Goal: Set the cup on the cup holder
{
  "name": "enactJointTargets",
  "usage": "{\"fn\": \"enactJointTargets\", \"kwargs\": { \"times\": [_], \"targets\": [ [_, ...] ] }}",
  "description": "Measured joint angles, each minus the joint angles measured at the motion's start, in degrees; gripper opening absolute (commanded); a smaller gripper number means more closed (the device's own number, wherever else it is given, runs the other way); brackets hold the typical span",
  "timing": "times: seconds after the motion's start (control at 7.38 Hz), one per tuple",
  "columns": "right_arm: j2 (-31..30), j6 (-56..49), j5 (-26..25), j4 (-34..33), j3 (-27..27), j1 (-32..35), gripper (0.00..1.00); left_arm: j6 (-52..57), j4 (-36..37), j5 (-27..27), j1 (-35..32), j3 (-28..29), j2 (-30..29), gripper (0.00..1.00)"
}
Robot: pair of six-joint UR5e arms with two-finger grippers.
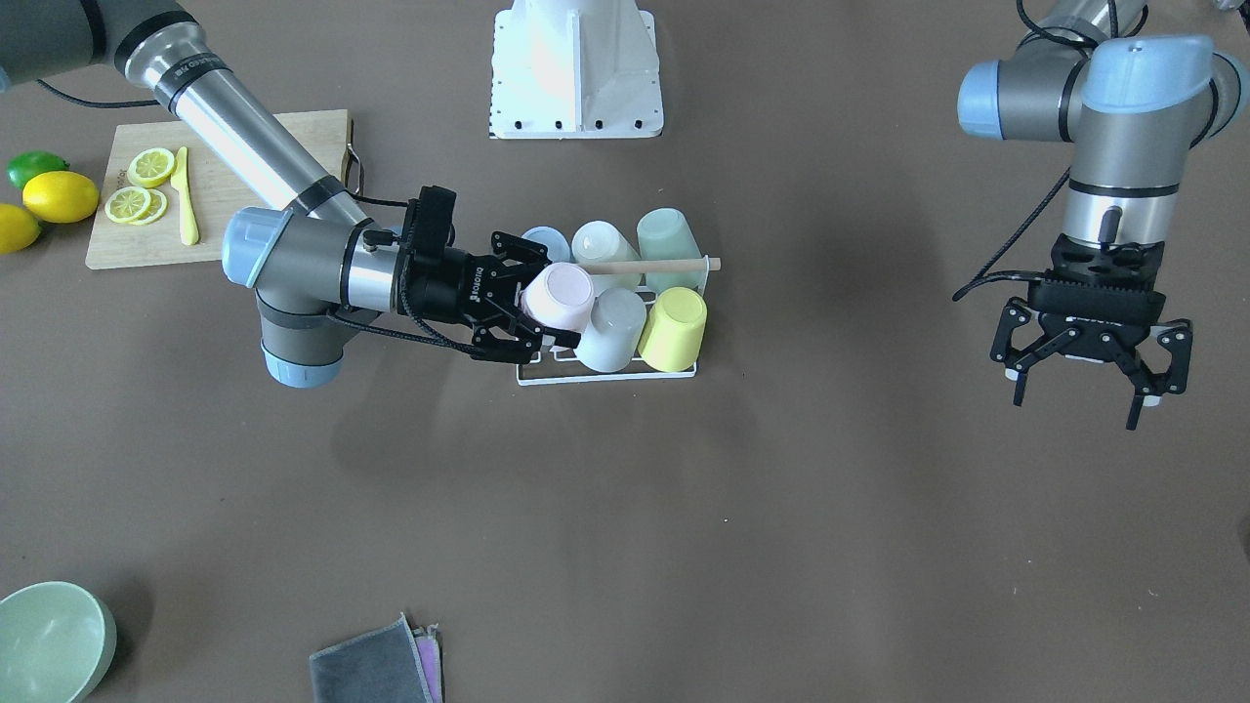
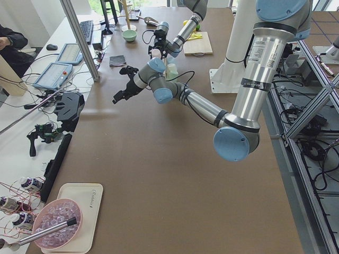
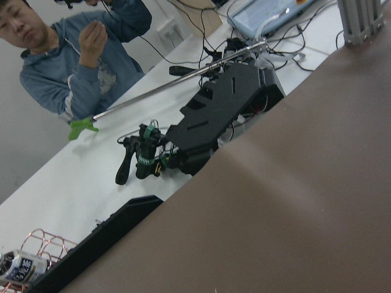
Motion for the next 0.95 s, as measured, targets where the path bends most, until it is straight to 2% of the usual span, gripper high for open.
{"fn": "enactJointTargets", "kwargs": {
  "times": [0.27, 0.54, 0.68, 0.81, 0.95],
  "targets": [
    [0.22, 0.23, 0.29, -0.03, 0.01, 0.47, 0.05, 0.03, 1.28, -10.02, -4.00, 1.15, 4.70, 0.98],
    [0.27, 0.44, 0.36, -0.05, 0.01, 0.57, 0.53, 0.97, 6.49, -22.17, -11.09, 4.46, 5.28, 0.98],
    [0.33, 0.97, 0.36, -0.09, 0.03, 0.59, 0.68, 3.00, 10.62, -25.01, -14.14, 5.58, 4.94, 0.98],
    [0.39, 1.82, 0.36, -0.11, 0.10, 0.59, 0.99, 5.54, 15.25, -26.94, -16.89, 6.09, 4.69, 0.98],
    [0.42, 2.44, 0.37, -0.14, 0.17, 0.59, 1.00, 7.27, 19.12, -29.69, -19.65, 6.77, 4.62, 0.98]
  ]
}}
